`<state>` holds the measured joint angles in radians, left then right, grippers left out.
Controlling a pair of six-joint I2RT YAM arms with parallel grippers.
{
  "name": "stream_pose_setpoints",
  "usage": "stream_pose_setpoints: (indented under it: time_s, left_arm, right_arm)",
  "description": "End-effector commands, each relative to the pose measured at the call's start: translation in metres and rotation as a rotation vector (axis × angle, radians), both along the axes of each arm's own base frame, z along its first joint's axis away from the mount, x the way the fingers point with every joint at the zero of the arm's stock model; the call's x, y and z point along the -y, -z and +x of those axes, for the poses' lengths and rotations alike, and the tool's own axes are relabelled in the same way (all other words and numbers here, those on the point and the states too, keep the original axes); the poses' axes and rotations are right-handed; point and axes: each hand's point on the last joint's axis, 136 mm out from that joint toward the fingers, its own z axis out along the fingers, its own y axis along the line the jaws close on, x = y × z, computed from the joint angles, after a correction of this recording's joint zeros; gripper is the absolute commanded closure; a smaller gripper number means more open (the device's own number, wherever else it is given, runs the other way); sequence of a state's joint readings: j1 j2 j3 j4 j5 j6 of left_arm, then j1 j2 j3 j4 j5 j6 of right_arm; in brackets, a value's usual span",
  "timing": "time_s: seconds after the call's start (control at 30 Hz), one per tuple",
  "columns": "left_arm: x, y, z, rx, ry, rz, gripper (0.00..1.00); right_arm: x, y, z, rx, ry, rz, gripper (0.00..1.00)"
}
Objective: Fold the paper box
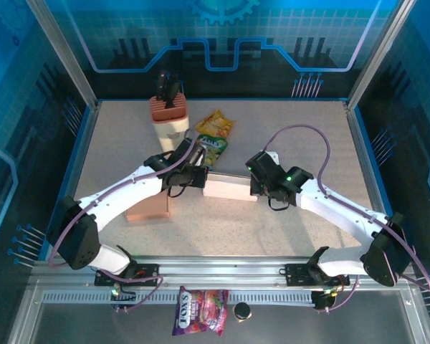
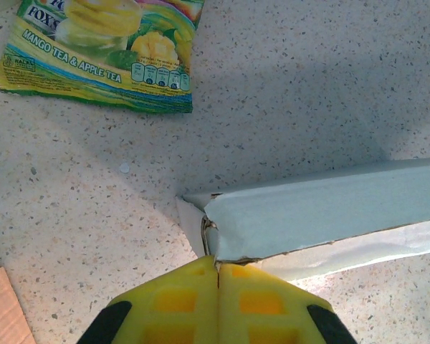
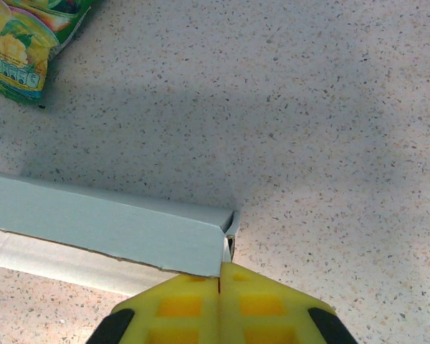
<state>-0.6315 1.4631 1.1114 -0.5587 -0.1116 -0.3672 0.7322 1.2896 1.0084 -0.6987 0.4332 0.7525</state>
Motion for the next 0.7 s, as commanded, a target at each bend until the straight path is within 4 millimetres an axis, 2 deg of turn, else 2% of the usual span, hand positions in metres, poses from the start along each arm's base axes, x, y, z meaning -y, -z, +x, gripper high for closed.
stream_pose_setpoints:
  time_s: [0.0,0.1,0.23,0.33,0.47,0.53,0.67]
  left_arm:
    - [-0.008,0.027,-0.02,-0.095,0.008,0.06,1.0]
    - [-0.007,0.026,-0.02,-0.094,0.009,0.058,1.0]
    - [-0.006,0.026,-0.02,-0.097,0.011,0.059,1.0]
    - [-0.006,0.026,-0.019,-0.096,0.012,0.059,1.0]
    - [-0.005,0.026,-0.019,-0.097,0.013,0.057,1.0]
    - [-0.004,0.026,-0.018,-0.097,0.014,0.056,1.0]
    - [-0.003,0.026,-0.018,-0.097,0.016,0.058,1.0]
  right_arm:
    - [0.002,0.008,-0.007,-0.054,0.004,-0.008,1.0]
    - [0.004,0.006,-0.01,-0.065,0.022,0.004,0.97]
    - [0.004,-0.01,-0.014,-0.07,0.053,0.072,0.7]
    - [0.006,-0.021,-0.019,-0.1,0.112,0.172,0.55]
    - [0.008,-0.034,-0.024,-0.141,0.241,0.364,0.43]
    - [0.011,-0.037,-0.024,-0.155,0.332,0.466,0.4]
    - [0.017,-0.043,-0.014,-0.141,0.523,0.711,0.32]
